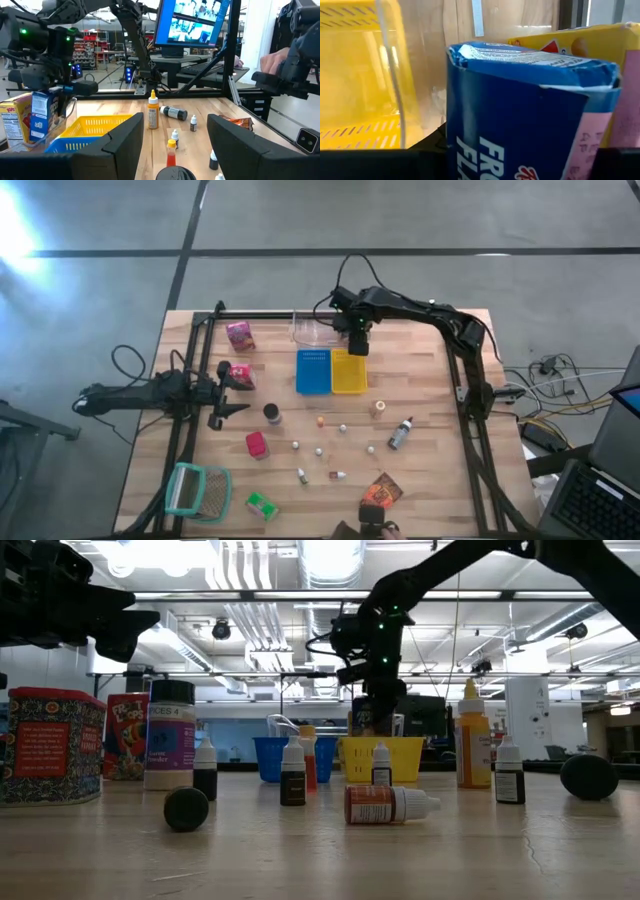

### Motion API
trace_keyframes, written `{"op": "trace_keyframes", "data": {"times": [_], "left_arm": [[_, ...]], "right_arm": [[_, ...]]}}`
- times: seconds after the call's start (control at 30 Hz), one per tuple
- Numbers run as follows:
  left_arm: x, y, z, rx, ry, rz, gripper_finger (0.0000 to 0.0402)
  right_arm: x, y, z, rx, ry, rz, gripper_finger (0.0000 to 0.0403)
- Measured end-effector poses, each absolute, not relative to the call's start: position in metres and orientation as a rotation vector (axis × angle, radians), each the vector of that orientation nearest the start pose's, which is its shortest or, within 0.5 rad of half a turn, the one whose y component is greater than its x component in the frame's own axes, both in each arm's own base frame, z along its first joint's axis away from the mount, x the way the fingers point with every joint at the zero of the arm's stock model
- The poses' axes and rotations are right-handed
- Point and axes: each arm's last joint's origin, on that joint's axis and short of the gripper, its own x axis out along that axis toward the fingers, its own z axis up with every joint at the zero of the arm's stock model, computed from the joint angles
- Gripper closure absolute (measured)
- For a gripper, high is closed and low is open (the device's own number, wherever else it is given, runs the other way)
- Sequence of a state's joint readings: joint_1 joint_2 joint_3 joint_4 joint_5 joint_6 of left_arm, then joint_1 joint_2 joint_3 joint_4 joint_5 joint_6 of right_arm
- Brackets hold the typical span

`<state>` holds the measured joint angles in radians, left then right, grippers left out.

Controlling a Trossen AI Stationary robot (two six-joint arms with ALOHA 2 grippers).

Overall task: Pick & Place Kitchen Items
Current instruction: Put the blue cereal box into the transparent bin

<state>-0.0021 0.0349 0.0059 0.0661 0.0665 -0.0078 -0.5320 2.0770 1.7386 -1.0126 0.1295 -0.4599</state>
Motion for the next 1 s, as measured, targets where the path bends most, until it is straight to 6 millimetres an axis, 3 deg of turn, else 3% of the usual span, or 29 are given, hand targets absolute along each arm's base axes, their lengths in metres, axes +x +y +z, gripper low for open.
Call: {"op": "trace_keyframes", "data": {"times": [0.27,0.6,1.0], "left_arm": [[0.099,-0.002,0.169,-0.007,-0.037,-0.068,0.0176],[0.099,-0.002,0.169,-0.007,-0.037,-0.068,0.0176],[0.099,-0.002,0.169,-0.007,-0.037,-0.069,0.0176]], "right_arm": [[0.362,-0.221,0.203,-0.103,1.452,-0.222,0.0248],[0.364,-0.223,0.202,-0.118,1.44,-0.219,0.0264],[0.362,-0.222,0.204,-0.115,1.444,-0.218,0.02]]}}
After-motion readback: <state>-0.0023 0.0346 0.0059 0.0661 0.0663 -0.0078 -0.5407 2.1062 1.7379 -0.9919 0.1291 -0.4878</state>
